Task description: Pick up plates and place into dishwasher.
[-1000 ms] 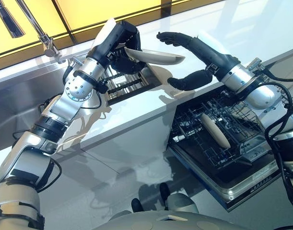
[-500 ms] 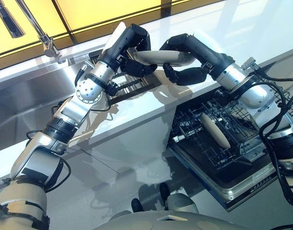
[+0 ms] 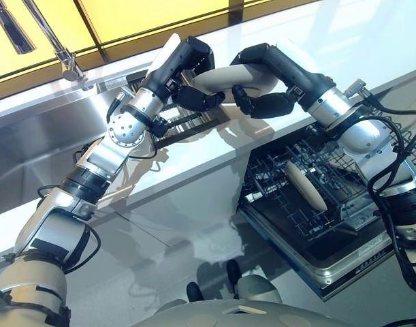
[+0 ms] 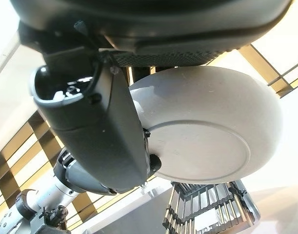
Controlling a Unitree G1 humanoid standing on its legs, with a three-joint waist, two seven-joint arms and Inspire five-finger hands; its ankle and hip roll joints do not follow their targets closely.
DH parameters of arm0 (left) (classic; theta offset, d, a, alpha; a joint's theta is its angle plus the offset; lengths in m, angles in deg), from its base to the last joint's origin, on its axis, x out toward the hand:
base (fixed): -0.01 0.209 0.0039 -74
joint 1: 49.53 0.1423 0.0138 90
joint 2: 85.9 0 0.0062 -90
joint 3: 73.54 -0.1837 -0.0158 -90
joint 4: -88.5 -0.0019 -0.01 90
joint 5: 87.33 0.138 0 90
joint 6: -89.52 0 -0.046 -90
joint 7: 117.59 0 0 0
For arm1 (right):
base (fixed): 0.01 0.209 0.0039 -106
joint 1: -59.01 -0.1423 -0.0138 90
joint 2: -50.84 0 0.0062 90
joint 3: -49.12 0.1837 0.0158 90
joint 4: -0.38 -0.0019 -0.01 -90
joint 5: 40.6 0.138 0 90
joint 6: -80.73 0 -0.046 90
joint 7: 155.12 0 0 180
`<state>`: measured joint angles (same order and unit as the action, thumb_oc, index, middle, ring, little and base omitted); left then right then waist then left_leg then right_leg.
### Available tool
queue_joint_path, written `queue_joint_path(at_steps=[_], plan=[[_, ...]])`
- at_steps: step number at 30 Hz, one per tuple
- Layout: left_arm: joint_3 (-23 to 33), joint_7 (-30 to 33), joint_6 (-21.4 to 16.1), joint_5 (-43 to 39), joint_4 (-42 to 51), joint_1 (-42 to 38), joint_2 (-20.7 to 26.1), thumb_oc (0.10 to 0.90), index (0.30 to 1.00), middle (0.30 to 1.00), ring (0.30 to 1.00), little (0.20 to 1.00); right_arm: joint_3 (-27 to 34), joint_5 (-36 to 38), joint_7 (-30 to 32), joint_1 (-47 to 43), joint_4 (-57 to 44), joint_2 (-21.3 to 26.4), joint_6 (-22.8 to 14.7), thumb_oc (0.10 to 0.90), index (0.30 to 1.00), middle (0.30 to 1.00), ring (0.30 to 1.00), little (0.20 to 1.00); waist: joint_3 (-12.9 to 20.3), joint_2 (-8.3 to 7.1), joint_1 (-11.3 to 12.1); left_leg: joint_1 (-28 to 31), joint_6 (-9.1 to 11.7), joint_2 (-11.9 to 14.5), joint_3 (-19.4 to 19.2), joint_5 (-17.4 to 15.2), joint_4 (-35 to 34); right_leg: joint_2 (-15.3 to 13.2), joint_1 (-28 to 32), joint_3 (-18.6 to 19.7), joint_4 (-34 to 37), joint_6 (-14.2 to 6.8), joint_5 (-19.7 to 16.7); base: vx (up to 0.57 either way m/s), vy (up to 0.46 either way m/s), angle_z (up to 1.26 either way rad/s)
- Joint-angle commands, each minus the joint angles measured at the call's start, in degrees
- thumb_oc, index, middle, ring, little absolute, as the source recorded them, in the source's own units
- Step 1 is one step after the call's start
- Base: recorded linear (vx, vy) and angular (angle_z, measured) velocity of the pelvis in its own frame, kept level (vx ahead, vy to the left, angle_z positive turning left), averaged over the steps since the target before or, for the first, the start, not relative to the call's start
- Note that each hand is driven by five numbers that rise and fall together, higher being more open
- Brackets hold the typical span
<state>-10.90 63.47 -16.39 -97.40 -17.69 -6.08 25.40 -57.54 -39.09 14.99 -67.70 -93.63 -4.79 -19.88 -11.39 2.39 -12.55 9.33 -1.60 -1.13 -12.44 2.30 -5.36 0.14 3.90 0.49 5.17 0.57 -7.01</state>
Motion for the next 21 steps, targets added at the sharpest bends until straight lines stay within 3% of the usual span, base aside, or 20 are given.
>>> queue_joint_path(at_steps=[1, 10, 15, 21], plan=[[0.73, 3.56, -2.68, -2.38, 1.67, -7.04, 0.96, 0.800, 0.900, 0.900, 0.900, 0.900, 3.15, 0.64, 4.04, -4.87, 3.43, -1.45, -4.25, 0.100, 0.300, 0.300, 0.300, 0.200, 9.33, -0.69, 1.33, 0.14, 0.87, -0.26, 3.12, -5.49, 1.02, 1.70, 0.21, 0.43, -4.81, -5.51, 7.34, 0.00, 0.000, 0.00], [2.92, 5.78, -2.34, 0.52, -0.65, -5.10, 3.13, 0.800, 0.900, 0.900, 0.900, 0.900, 5.67, -1.04, 6.47, -2.53, 4.43, 1.10, -5.78, 0.100, 0.300, 0.300, 0.300, 0.200, 9.31, -0.81, 1.28, 0.19, 0.88, -0.17, 3.07, -5.55, 1.23, 1.77, 0.30, 0.41, -4.88, -5.42, 7.47, 0.00, 0.000, 0.00], [4.71, 7.16, -4.04, 1.87, -4.95, -3.48, 4.85, 0.800, 0.900, 0.900, 0.900, 0.900, 8.78, -2.36, 8.46, -0.12, 5.24, 3.01, -7.39, 0.100, 0.300, 0.300, 0.300, 0.200, 9.39, -0.95, 0.89, 0.23, 0.89, -0.09, 2.84, -5.64, 1.35, 1.85, 0.18, 0.65, -4.97, -5.48, 7.42, 0.00, 0.000, 0.00], [7.91, 6.64, -3.06, 1.08, -7.98, -0.69, 6.82, 0.800, 0.900, 0.900, 0.900, 0.900, 13.86, -4.88, 10.79, 4.20, 6.16, 7.89, -8.17, 0.100, 0.300, 0.300, 0.300, 0.200, 9.48, -1.17, 0.22, 0.33, 1.02, 0.13, 2.38, -5.79, 1.56, 1.95, 0.12, 0.75, -5.04, -5.59, 7.41, 0.00, 0.000, 0.00]])
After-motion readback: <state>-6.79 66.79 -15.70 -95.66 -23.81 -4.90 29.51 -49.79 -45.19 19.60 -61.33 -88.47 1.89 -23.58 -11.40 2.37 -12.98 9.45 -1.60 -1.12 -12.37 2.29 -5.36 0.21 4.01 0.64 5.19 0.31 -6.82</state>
